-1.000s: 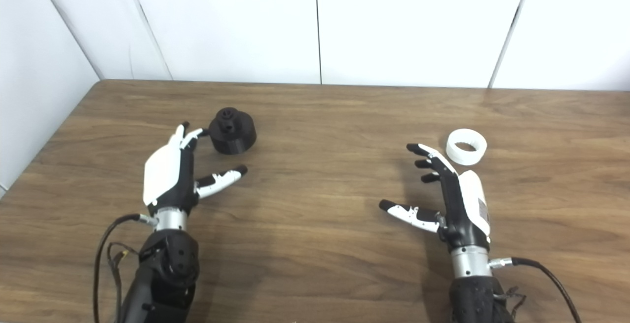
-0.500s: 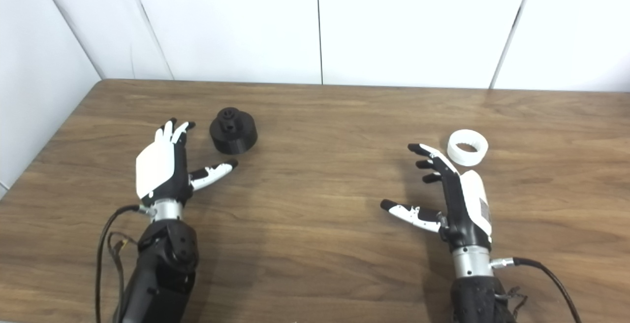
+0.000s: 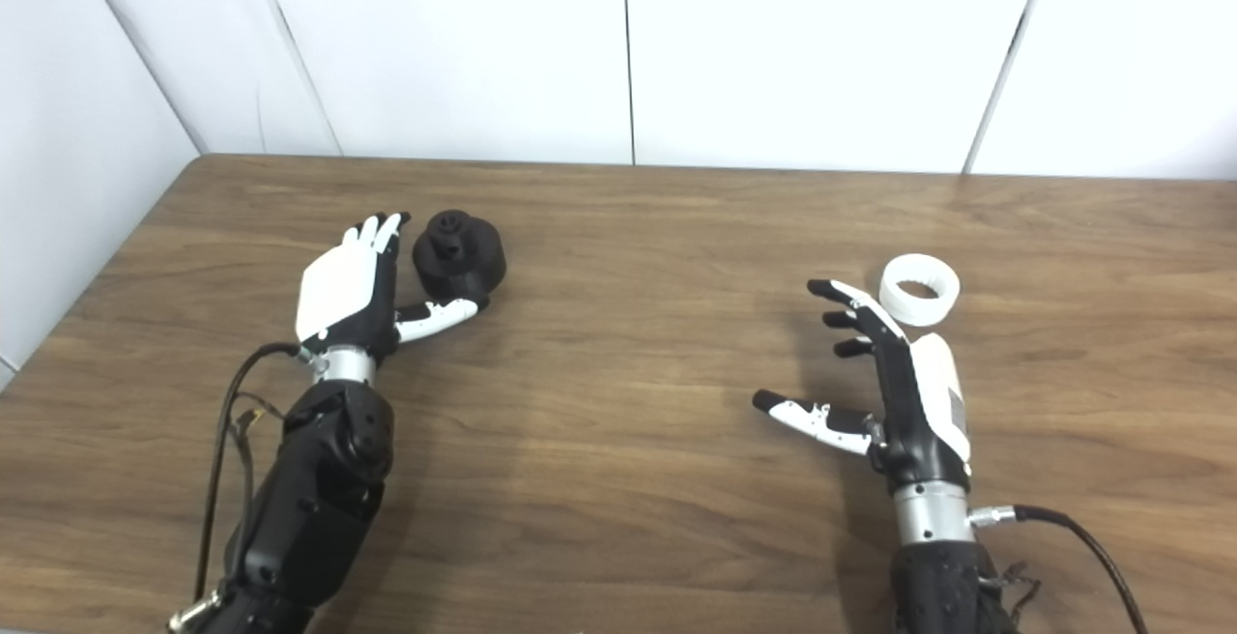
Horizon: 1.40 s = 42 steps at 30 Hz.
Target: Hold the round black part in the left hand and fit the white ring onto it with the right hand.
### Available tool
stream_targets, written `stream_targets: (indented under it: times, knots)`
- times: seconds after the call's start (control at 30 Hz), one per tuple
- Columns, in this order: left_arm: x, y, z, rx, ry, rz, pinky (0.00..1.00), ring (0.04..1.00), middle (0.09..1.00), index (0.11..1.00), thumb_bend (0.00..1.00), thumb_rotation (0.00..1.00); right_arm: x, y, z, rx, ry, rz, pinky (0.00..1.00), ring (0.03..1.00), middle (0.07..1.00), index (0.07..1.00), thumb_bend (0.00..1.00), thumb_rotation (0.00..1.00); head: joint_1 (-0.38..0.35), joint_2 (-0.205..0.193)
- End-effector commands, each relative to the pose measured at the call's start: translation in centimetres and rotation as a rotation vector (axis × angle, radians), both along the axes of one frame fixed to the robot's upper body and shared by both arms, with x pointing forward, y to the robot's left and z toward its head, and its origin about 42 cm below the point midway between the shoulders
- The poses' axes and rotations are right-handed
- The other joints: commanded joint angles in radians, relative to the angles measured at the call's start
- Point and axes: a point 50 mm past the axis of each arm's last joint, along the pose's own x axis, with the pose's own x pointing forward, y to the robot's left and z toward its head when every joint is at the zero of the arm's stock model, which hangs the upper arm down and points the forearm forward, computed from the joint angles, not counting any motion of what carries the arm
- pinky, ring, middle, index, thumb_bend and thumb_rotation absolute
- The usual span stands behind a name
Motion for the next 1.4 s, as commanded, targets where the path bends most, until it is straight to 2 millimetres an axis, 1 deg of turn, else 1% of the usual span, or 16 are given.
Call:
stream_targets:
  times: [0.0, 0.13, 0.3, 0.4, 0.53, 0.67, 0.77, 0.93, 1.17, 1.33, 1.37]
  knots:
    - [1.9, 0.4, 2.3, 0.037, -0.071, -0.022, 0.99, 1.000, 1.000, 0.943, 1.00, 0.61, 0.3, 0.1, 2.0, 0.003, -0.090, 0.022, 0.64, 0.749, 0.827, 0.788, 0.78, 0.15, 0.000, 0.001]
    - [2.5, 0.5, 2.1, 0.047, -0.057, -0.035, 0.99, 1.000, 1.000, 0.941, 1.00, 0.59, 0.2, -0.1, 2.0, 0.011, -0.093, 0.021, 0.64, 0.752, 0.830, 0.788, 0.78, 0.16, -0.003, 0.003]
    - [2.8, 0.4, 1.6, 0.042, -0.052, -0.043, 1.00, 1.000, 1.000, 0.900, 1.00, 0.56, 0.1, -0.2, 2.2, 0.005, -0.102, 0.019, 0.63, 0.750, 0.835, 0.790, 0.78, 0.16, -0.007, 0.004]
    - [2.9, 0.2, 1.4, 0.027, -0.072, -0.052, 0.98, 1.000, 1.000, 0.847, 1.00, 0.50, 0.0, -0.3, 2.3, -0.002, -0.112, 0.020, 0.61, 0.746, 0.837, 0.789, 0.78, 0.16, -0.011, 0.006]
    - [2.8, -0.1, 1.3, -0.001, -0.108, -0.066, 0.98, 1.000, 1.000, 0.794, 1.00, 0.46, 0.1, -0.5, 2.3, -0.008, -0.119, 0.012, 0.61, 0.743, 0.834, 0.783, 0.79, 0.16, -0.013, 0.009]
    - [2.8, -0.3, 1.5, -0.039, -0.147, -0.080, 1.00, 1.000, 1.000, 0.701, 1.00, 0.35, 0.1, -0.7, 2.3, -0.009, -0.114, -0.001, 0.61, 0.750, 0.844, 0.788, 0.78, 0.19, -0.012, 0.009]
    - [2.8, -0.3, 1.6, -0.045, -0.156, -0.087, 1.00, 1.000, 1.000, 0.672, 0.99, 0.32, 0.1, -0.8, 2.4, -0.020, -0.119, -0.014, 0.61, 0.743, 0.845, 0.788, 0.78, 0.20, -0.013, 0.009]
    - [2.8, -0.5, 1.9, -0.056, -0.165, -0.095, 1.00, 1.000, 1.000, 0.644, 0.98, 0.31, 0.0, -0.8, 2.5, -0.027, -0.131, -0.014, 0.59, 0.731, 0.840, 0.781, 0.78, 0.19, -0.011, 0.013]
    - [2.5, -0.6, 1.8, -0.084, -0.167, -0.106, 1.00, 1.000, 1.000, 0.628, 0.96, 0.29, -0.1, -0.8, 2.3, -0.021, -0.121, -0.012, 0.59, 0.731, 0.839, 0.778, 0.78, 0.19, -0.012, 0.017]
    - [1.8, -1.2, 1.9, -0.126, -0.150, -0.156, 1.00, 1.000, 1.000, 0.636, 0.95, 0.28, -0.1, -0.8, 2.3, -0.017, -0.123, -0.010, 0.59, 0.732, 0.839, 0.782, 0.78, 0.20, -0.023, 0.021]
    - [1.6, -1.6, 1.9, -0.131, -0.148, -0.175, 1.00, 1.000, 1.000, 0.635, 0.95, 0.28, -0.1, -0.7, 2.4, -0.018, -0.124, -0.012, 0.59, 0.732, 0.839, 0.783, 0.78, 0.20, -0.025, 0.022]
